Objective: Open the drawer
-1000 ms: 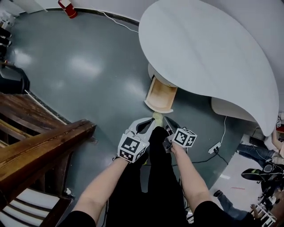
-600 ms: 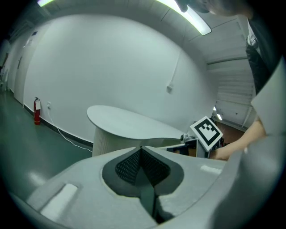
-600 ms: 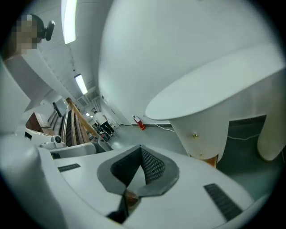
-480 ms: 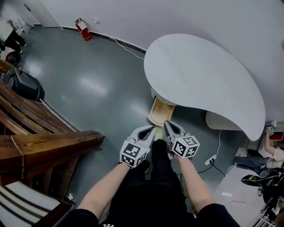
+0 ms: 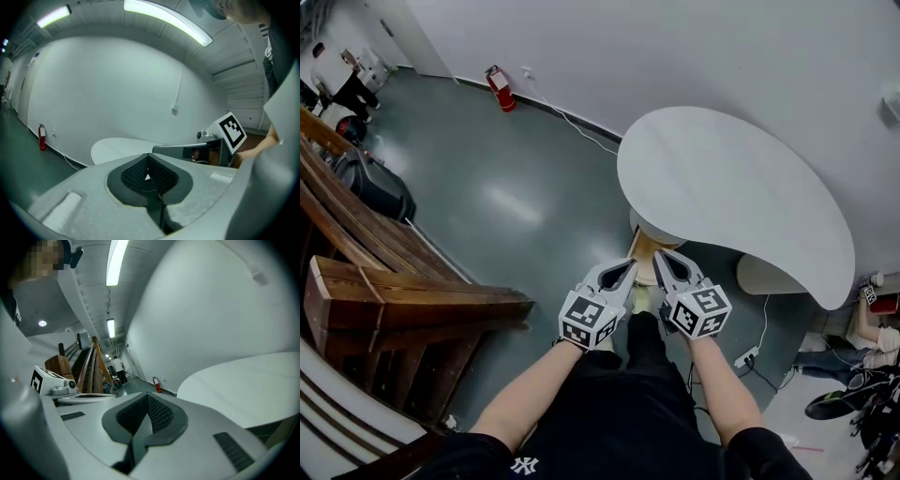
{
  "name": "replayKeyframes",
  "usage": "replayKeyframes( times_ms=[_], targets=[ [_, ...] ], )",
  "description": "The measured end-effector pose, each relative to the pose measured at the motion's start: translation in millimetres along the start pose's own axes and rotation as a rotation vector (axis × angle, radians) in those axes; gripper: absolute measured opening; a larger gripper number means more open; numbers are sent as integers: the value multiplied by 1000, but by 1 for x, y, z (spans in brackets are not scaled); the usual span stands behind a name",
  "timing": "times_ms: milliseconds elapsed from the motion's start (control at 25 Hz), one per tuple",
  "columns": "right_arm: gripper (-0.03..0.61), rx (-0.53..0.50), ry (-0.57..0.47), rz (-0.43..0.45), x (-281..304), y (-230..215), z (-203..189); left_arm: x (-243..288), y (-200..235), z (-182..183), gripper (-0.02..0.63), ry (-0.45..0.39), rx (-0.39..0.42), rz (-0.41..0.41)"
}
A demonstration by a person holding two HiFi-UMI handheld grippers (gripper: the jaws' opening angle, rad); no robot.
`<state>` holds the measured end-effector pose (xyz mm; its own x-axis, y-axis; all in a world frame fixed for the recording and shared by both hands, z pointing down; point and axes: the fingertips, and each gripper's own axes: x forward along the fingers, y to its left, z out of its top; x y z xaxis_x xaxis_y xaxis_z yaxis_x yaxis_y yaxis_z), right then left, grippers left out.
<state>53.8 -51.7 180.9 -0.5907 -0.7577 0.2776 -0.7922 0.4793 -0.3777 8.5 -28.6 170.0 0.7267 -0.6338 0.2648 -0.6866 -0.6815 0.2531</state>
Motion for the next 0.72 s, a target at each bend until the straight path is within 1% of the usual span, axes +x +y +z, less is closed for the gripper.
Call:
replayKeyframes(
  times_ms=[160, 360, 520, 720],
  targets=[
    [14, -36, -32, 23, -5, 14, 27, -8, -3, 28, 8, -33, 21, 16],
    [14, -66, -61, 32, -6, 21, 48, -11, -1, 51, 8, -67, 42, 43],
    [14, -89, -70, 36, -3, 24, 56, -11, 3, 60, 8, -84, 43, 51],
    [14, -98, -66, 37, -3, 22, 58, -6, 2, 60, 8, -84, 39, 52]
  ],
)
